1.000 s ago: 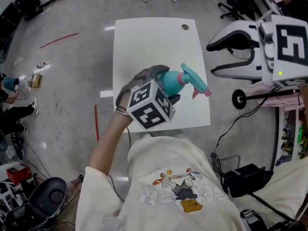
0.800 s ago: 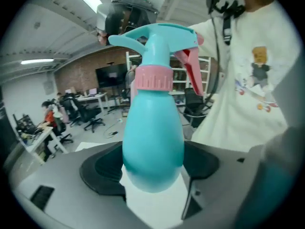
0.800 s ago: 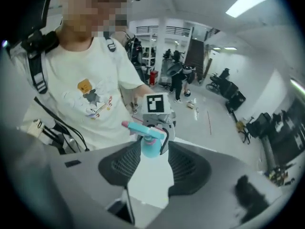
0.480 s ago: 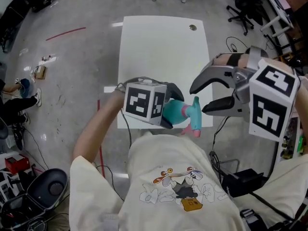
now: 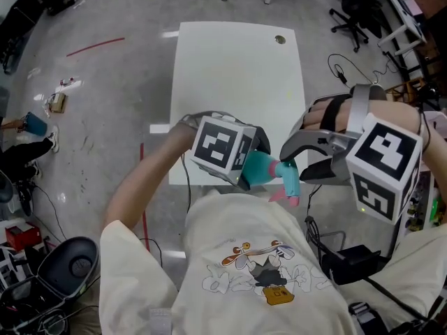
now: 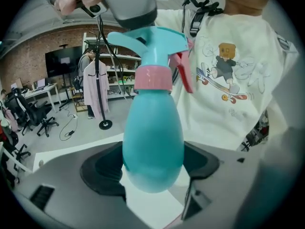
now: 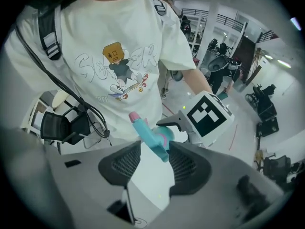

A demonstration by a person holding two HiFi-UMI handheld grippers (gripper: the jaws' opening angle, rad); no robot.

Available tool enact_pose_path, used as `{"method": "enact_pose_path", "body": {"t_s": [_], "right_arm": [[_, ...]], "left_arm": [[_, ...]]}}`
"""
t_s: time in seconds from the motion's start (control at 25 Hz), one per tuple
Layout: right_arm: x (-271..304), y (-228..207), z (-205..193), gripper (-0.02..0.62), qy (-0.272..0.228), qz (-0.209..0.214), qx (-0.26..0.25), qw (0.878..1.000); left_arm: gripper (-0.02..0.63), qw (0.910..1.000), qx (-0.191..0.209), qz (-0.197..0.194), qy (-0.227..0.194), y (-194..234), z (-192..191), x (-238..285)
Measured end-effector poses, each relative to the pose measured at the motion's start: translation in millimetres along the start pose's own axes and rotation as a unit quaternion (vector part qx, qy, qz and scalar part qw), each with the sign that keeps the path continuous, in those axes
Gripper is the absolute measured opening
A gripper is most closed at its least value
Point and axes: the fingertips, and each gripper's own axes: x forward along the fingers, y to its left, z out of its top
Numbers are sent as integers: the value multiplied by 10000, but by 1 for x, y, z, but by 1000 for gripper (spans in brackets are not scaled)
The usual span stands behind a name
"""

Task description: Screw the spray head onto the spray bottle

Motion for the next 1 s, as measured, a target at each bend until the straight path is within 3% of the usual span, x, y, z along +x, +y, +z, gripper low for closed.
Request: {"method": "enact_pose_path", "body": {"t_s": [0.32,0.6,0.68,0.8,0.88,1.0], "right_arm": [[15,3,2,175,-157,12,40,9999],[16,-6,-6,130,-289,61,771,9966],[15,-11,-18,130,-310,15,1120,9932],[15,-26,-43,130,-348,-144,1888,9813],[18,-39,-61,130,-369,-273,2546,9660],[19,-57,-85,130,-519,-429,3512,9339]], "left_arm": [[371,9991,102,-381,-172,1,22,-8],[371,9995,-59,-128,-270,11,22,-7],[371,9988,-240,101,-403,23,22,-8],[371,9934,-686,759,-513,53,13,-13],[371,9841,-1089,1307,-511,74,4,-16],[371,9622,-1656,2099,-513,103,-8,-22]]}}
